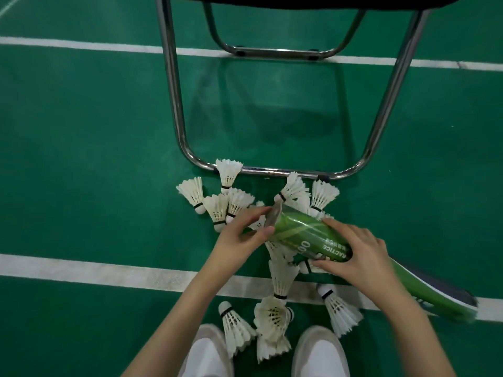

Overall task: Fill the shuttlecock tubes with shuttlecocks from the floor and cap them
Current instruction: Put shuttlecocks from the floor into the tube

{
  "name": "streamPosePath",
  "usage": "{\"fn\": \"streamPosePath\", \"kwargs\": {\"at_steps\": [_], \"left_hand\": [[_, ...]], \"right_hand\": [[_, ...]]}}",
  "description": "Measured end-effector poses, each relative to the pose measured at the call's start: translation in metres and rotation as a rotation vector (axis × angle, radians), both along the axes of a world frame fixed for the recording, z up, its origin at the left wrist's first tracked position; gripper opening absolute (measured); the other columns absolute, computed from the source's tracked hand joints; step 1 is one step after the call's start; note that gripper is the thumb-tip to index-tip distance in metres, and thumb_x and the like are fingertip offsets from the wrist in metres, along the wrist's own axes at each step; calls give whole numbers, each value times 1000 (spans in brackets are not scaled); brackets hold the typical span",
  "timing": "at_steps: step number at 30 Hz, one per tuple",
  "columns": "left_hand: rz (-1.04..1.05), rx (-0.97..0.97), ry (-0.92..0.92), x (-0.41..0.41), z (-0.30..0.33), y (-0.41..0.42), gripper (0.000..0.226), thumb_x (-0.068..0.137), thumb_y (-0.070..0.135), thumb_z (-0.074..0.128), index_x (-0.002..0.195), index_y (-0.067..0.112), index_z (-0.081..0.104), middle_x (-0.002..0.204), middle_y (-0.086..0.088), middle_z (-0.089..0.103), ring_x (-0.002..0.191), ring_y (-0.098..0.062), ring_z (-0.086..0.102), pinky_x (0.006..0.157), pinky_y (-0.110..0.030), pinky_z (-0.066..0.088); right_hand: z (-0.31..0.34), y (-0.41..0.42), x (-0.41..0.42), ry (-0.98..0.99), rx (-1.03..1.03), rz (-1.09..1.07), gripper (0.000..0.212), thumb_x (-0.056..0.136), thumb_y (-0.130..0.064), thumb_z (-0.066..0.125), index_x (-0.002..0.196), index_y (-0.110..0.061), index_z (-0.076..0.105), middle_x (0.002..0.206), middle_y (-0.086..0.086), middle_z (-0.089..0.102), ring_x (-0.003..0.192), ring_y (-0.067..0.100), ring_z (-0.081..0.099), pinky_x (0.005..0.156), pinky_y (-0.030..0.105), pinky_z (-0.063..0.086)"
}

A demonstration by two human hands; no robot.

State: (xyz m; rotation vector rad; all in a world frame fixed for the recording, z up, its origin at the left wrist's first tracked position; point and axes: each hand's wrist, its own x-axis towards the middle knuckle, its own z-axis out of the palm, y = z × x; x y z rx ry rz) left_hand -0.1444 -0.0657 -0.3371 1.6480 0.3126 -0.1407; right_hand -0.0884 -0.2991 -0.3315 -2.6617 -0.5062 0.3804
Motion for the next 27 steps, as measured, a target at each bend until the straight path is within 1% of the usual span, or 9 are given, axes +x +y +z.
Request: {"fn": "streamPosePath", "kwargs": {"at_steps": [3, 5, 7, 8, 12, 16, 19, 23, 27], "left_hand": [[45, -19, -5, -7, -12, 2, 37, 81, 41, 62, 117, 37, 59, 127, 19, 58, 122, 3, 50, 97, -14, 39], [55, 20, -1, -8, -18, 4, 42, 80, 45, 59, 122, 36, 58, 131, 18, 55, 125, 6, 44, 97, -5, 33], [78, 64, 1, -7, -22, 5, 38, 87, 37, 57, 125, 32, 57, 133, 17, 54, 126, 7, 42, 96, 1, 29], [94, 94, -3, -5, -25, 6, 34, 91, 31, 57, 124, 30, 57, 132, 17, 54, 126, 6, 42, 98, 0, 29], [105, 215, 0, 2, -36, 9, 36, 93, 9, 55, 125, 27, 54, 126, 14, 54, 125, -3, 44, 107, -17, 31], [59, 346, -6, 6, -45, 10, 43, 93, -3, 49, 132, 17, 50, 126, 11, 52, 123, -7, 46, 102, -12, 31], [55, 452, -39, 5, -48, 10, 42, 91, -4, 53, 129, 17, 54, 117, 9, 57, 112, -8, 52, 91, -10, 37], [139, 554, -79, 3, -50, 9, 35, 89, 2, 60, 119, 19, 61, 96, 5, 64, 89, -9, 60, 78, -19, 47], [215, 568, -79, 5, -48, 8, 30, 86, 4, 65, 113, 18, 63, 89, -1, 69, 80, -16, 64, 74, -29, 51]], "right_hand": [[-4, 2, -3, -14, 4, 2, 80, 59, -68, 62, 131, -43, 38, 121, -7, 55, 110, 18, 46, 89, 38, 30], [-4, 3, -3, -24, 10, -12, 81, 58, -70, 59, 131, -43, 38, 121, -9, 55, 111, 17, 46, 89, 37, 30], [-4, 3, -3, -26, 13, -24, 81, 57, -71, 58, 131, -44, 37, 120, -11, 55, 111, 16, 45, 89, 36, 30], [-5, 3, -3, -29, 16, -25, 81, 57, -72, 57, 131, -45, 37, 119, -11, 55, 110, 15, 46, 89, 36, 30], [-5, 3, -4, -13, 15, -35, 83, 55, -75, 52, 131, -47, 36, 117, -12, 56, 108, 15, 47, 89, 37, 33], [-6, 0, -8, 20, 30, -51, 82, 55, -77, 49, 130, -50, 33, 116, -12, 57, 107, 16, 48, 85, 35, 34], [-6, 1, -11, 26, 31, -47, 81, 54, -78, 46, 129, -53, 30, 115, -11, 57, 106, 15, 48, 84, 34, 34], [-3, 2, -13, 54, 36, -53, 83, 53, -77, 48, 130, -52, 32, 113, -14, 54, 105, 14, 46, 83, 34, 36], [0, 2, -17, 82, 41, -54, 86, 49, -79, 47, 129, -52, 33, 107, -21, 46, 103, 11, 42, 77, 31, 36]]}}
